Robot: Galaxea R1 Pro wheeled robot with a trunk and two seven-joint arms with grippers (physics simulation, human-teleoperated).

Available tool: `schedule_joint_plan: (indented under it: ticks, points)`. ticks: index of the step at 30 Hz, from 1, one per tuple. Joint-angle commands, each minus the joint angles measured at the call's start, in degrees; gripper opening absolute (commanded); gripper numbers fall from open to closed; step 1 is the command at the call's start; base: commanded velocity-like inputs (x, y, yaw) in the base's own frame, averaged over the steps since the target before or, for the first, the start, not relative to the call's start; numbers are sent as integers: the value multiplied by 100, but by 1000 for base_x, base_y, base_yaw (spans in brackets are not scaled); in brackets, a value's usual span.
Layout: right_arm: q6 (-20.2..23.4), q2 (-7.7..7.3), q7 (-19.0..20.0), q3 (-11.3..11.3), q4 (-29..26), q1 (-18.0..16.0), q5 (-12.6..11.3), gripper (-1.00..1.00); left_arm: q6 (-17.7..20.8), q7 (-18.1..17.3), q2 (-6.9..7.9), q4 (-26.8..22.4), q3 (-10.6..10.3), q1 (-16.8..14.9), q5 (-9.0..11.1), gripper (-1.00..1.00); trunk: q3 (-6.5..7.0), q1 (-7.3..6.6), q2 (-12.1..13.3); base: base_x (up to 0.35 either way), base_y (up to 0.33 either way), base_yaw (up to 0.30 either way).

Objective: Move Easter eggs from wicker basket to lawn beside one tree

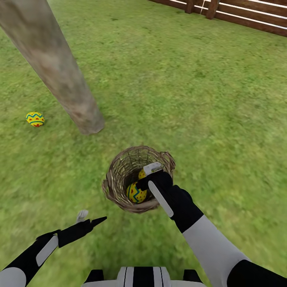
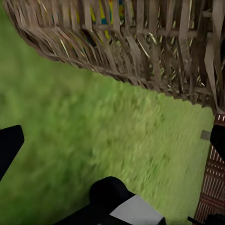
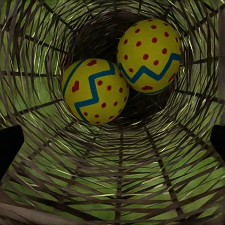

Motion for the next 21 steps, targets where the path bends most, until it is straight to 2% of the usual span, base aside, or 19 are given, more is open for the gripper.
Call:
schedule_joint_plan:
  ticks: [1, 17, 21]
  points:
    - [15, 0, -59, 5, -1, -4, -57, 100, 51, -1, 7, -1, -30, -3, 60, 100, -3, 0, -1, 11, -11, 0]
    - [11, 0, -13, 2, 61, -4, -96, 100, 51, -1, 7, -1, -30, -3, 60, 100, -3, 0, -1, 39, -33, 2]
    - [15, 0, -4, 6, 63, 3, -101, 100, 51, -1, 7, -1, -30, -3, 60, 100, -3, 0, -1, 1, -63, 162]
